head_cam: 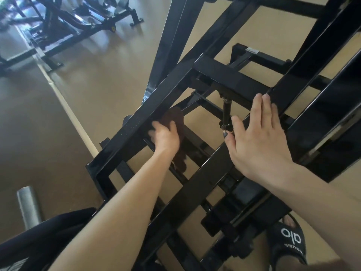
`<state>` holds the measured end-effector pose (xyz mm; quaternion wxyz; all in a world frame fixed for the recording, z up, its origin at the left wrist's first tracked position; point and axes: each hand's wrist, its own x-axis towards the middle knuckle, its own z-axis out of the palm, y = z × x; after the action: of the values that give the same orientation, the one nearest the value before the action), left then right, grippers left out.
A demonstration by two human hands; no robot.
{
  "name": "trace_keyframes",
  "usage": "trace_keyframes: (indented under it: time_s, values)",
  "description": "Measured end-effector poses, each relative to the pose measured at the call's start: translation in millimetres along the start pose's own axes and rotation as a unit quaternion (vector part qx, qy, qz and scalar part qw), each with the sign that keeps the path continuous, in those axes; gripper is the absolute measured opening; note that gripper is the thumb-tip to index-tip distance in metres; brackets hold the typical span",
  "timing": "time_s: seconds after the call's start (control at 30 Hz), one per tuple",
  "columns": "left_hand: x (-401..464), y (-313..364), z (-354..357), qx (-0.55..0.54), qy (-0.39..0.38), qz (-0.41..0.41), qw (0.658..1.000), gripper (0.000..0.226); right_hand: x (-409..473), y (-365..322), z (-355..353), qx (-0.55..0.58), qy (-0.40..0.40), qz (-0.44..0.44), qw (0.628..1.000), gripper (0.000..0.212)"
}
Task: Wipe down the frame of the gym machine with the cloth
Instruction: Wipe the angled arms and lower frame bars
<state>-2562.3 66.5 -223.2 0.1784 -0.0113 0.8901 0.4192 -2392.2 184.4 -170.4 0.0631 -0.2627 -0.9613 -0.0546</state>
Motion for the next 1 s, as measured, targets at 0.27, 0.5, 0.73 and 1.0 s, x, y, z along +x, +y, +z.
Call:
trace_keyframes:
  time_s: [0.27,0.5,0.73,1.0]
  values:
    - [-61,-24,-7,0.03,-0.281,0.014,0.959,0.06,1,-1,-3,-0.022,-0.027,0.001,0.999,0.076]
    - [-51,-29,-13,0.019,-0.357,-0.052,0.932,0.073,3,-7,-8,-0.045,-0.054,0.01,0.997,0.082]
    - [-43,-16,-8,0.049,-0.192,0.094,0.976,0.048,4,-10,-8,-0.043,-0.065,0.013,0.997,0.081]
    - [-53,-13,-11,0.05,-0.244,0.047,0.967,0.053,4,-11,-5,-0.044,-0.053,0.019,0.997,0.064]
